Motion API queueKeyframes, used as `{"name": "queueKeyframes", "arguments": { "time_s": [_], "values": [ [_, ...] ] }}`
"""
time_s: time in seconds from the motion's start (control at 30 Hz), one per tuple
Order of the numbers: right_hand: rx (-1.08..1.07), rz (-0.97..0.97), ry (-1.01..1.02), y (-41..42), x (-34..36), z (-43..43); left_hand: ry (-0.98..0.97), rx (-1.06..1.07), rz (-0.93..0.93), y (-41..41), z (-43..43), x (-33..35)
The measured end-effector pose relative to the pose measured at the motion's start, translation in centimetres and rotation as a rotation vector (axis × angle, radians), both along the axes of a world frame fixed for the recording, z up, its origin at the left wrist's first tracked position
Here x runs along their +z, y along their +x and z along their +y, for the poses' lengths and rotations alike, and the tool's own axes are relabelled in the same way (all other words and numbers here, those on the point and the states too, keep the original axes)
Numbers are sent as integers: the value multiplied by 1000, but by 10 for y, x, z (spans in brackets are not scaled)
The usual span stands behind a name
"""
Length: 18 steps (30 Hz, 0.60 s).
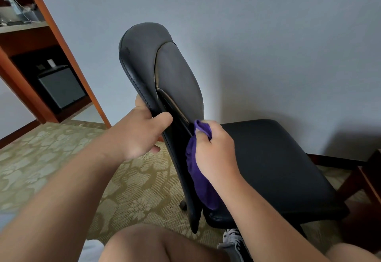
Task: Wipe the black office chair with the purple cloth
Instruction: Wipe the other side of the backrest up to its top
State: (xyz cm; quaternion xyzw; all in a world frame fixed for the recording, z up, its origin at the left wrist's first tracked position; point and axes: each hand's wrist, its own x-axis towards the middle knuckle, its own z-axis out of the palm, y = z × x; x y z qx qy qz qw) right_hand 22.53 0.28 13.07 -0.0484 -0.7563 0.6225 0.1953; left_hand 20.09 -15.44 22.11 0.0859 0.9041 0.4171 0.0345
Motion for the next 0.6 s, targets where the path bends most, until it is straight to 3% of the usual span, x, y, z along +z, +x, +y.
{"name": "queueKeyframes", "arguments": {
  "time_s": [0.27, 0.37, 0.6],
  "values": [
    [360, 73, 27, 14, 5, 12, -55, 22, -23, -4, -4, 1],
    [263, 161, 149, 15, -14, 16, -83, -7, -10, -3, -4, 3],
    [-15, 327, 205, -7, -13, -1, -75, -23, 7, -1, -2, 4]
  ]
}}
